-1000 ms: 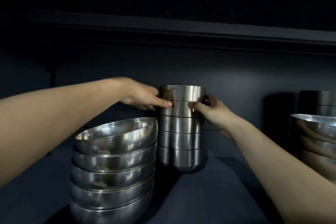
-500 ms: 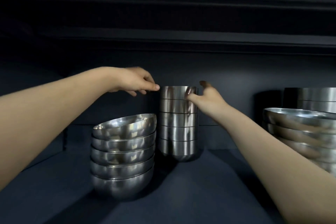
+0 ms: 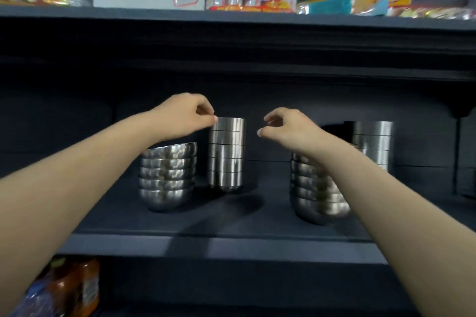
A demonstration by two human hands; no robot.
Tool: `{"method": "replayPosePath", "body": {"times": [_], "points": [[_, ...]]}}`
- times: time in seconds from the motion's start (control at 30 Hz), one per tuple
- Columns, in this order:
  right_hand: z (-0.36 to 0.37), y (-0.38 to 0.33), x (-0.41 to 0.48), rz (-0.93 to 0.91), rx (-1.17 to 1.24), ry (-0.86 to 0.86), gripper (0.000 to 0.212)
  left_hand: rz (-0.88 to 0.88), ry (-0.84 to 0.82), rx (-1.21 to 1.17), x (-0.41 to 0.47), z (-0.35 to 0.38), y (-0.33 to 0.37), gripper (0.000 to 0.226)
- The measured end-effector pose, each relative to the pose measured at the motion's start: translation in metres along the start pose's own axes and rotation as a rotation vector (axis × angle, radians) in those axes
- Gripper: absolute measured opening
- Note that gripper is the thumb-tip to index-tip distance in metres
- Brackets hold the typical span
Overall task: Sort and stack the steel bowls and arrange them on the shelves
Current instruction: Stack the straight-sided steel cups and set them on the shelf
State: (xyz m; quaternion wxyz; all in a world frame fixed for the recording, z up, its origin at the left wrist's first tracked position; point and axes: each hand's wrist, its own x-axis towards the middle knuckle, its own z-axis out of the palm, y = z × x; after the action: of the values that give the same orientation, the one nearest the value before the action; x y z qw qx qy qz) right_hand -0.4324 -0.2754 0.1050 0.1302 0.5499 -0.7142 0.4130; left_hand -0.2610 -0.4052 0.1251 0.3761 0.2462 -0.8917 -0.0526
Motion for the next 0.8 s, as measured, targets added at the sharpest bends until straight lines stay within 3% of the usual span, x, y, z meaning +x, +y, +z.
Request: {"method": "replayPosePath", "body": {"times": [0.2,0.47,0.8], "points": [[-0.046,0.004,-0.075,0.051,-0.101,-0.151,0.047,0.026,-0.076,0.048,-0.068,0.018,0.058,0.026],[-0.084,0.019,-0.143,0.159,-0.152,-0.145,0.042,0.097,-0.111,0.100,-0.115,0.038,0.100,0.021],[-0.092,0.053,-0.191,0.319,-0.335,-0.198,0.053,0.103,-0.264,0.042,-0.142,0.075,0.107,0.026]]}}
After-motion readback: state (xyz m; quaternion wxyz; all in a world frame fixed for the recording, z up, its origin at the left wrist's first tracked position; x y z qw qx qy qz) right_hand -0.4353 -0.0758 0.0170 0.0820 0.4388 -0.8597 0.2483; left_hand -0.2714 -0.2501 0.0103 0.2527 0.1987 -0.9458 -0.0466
